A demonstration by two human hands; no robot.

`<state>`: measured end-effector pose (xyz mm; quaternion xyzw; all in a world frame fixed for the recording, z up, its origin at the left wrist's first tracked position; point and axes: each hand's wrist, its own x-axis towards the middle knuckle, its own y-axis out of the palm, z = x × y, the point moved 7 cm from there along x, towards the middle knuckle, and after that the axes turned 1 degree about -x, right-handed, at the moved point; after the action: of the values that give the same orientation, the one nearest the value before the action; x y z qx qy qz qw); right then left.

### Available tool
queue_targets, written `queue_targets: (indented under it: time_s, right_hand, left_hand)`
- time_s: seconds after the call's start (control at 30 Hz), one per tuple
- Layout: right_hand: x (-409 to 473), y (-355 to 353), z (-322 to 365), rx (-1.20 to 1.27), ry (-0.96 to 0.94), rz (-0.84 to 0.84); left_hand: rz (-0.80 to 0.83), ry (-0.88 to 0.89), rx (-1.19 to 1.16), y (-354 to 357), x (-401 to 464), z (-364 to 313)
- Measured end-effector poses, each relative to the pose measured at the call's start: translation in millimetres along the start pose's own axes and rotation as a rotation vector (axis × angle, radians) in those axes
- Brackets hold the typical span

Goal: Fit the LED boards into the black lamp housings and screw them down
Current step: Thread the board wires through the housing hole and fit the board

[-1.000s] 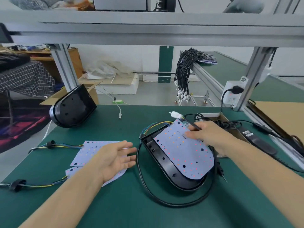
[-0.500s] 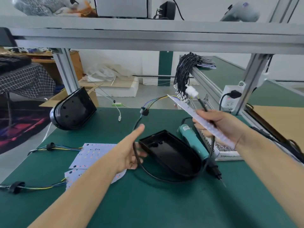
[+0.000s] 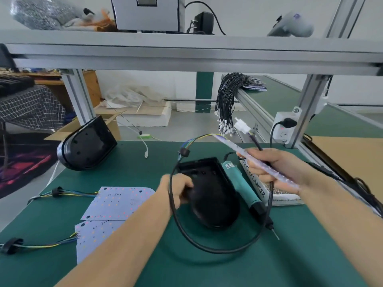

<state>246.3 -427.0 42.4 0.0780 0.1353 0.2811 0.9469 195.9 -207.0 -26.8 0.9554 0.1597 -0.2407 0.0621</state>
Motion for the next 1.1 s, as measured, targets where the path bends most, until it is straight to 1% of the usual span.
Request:
queue_targets:
  time_s: [0.07,0.13,0.17,0.23,0.3,0.33,0.37,0.4,0.43,0.5,0.57,0.63,0.73,0.8,0.9,1.0,1.03,1.07,1.1]
  right_hand:
    - [-1.0,-18.0,5.9,-0.275,-0.019,-0.205]
    - [0.9,-28.1,11.2,-0.493,-0.058,-0.316]
    - [2.9,-27.5,12.3,-0.58,-0.079,-0.345]
    - [12.2,-18.6,9.4,-0.696,-0.12,-0.376]
    - [24.6,0.2,7.0,-0.86,-0.156,-0.381]
    - [30.2,10.6,6.5,-0.982,-0.168,-0.39]
    - [34.0,20.9,7.0,-1.085,-0.183,-0.408]
    - [33.8,29.9,10.1,-1.13,-0.22,-0.447]
    - [30.2,37.9,16.7,-1.124,-0.285,-0.5]
    - [13.8,55.2,33.3,-1.017,-0.508,-0.585]
    - [-2.2,75.0,46.8,-0.922,-0.684,-0.578]
    - [-10.2,95.9,53.1,-0.928,-0.736,-0.522]
    - [-13.9,121.7,55.0,-1.045,-0.75,-0.498]
    - [-13.0,131.5,53.7,-1.135,-0.729,-0.543]
    - [-13.7,137.3,48.5,-1.219,-0.695,-0.654]
    - [-14.5,139.4,48.2,-1.278,-0.663,-0.728]
    - [-12.8,138.2,49.1,-1.242,-0.644,-0.728]
    - [-9.1,134.6,48.6,-1.118,-0.611,-0.694]
    - [-4.0,131.2,46.3,-0.917,-0.563,-0.614]
  left_hand:
    - [-0.21,0.216,-0.088,-33.0,-3.8,-32.3]
    - [-0.392,0.449,-0.214,-76.8,-22.1,-68.3]
    - [-0.459,0.558,-0.23,-96.7,-35.8,-84.2]
    - [-0.557,0.747,-0.183,-122.0,-65.3,-107.9]
    - [-0.641,0.866,-0.1,-130.0,-87.1,-119.0]
    - [-0.667,0.891,-0.054,-127.2,-93.5,-120.2]
    - [-0.652,0.916,-0.023,-120.3,-97.0,-120.3]
    - [-0.597,0.915,-0.034,-111.2,-97.0,-118.1]
    - [-0.53,0.884,-0.068,-102.3,-92.9,-113.5]
    - [-0.445,0.771,-0.134,-88.4,-82.1,-100.5]
    - [-0.38,0.667,-0.2,-77.4,-71.9,-87.6]
    - [-0.331,0.618,-0.238,-66.3,-67.6,-79.9]
    - [-0.3,0.648,-0.225,-52.3,-68.7,-78.5]
    - [-0.299,0.677,-0.209,-45.4,-70.4,-79.0]
    - [-0.276,0.707,-0.201,-36.7,-71.1,-78.2]
    - [-0.271,0.797,-0.161,-30.6,-76.3,-78.4]
    - [-0.27,0.827,-0.143,-28.3,-78.3,-78.0]
    - [-0.263,0.846,-0.131,-26.2,-78.9,-76.3]
    - [-0.245,0.852,-0.126,-23.8,-77.9,-73.7]
